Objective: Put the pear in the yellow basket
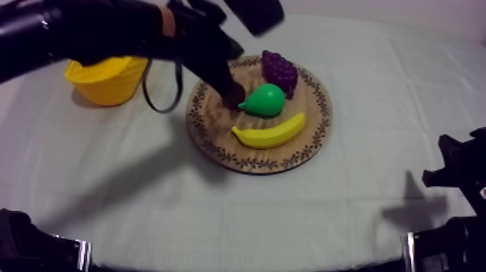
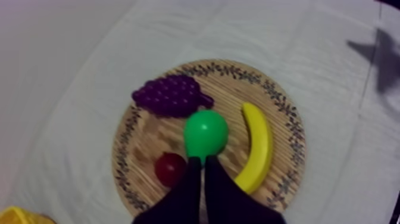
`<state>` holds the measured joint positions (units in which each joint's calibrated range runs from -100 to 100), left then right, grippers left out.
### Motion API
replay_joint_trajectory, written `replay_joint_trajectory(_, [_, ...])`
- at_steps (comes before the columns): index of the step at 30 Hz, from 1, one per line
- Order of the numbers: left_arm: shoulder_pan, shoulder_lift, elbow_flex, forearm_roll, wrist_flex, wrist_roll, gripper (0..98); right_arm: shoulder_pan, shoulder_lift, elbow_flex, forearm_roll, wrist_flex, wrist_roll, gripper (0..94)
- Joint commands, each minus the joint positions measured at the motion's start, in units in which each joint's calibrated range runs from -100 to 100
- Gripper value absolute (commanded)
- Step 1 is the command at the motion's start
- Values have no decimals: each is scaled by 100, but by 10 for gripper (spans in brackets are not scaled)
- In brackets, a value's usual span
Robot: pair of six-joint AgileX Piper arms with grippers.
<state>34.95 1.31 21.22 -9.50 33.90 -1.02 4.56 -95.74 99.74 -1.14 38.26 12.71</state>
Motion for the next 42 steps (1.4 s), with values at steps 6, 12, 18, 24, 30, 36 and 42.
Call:
replay_joint_trajectory(6, [61, 261, 463, 25, -385, 142, 2, 3, -2, 4, 0, -4, 1, 3])
replay_joint_trajectory(12, [101, 318, 806, 10, -753, 230, 415, 3, -2, 4, 0, -4, 1, 3])
replay_joint_trajectory(18, [145, 346, 970, -4, -943, 314, 870, 3, -2, 4, 0, -4, 1, 3])
replay_joint_trajectory(24, [168, 433, 743, 7, -598, 364, 942, 3, -2, 4, 0, -4, 1, 3])
replay_joint_trajectory(30, [130, 919, 106, 87, -77, 217, 943, 2, -2, 4, 0, -4, 1, 3])
replay_joint_trajectory(36, [42, 1973, -1214, 249, 831, -84, 927, 3, -2, 4, 0, -4, 1, 3])
replay_joint_trajectory(42, [-19, 3076, -2728, 305, 1881, -254, 894, 3, -2, 4, 0, -4, 1, 3])
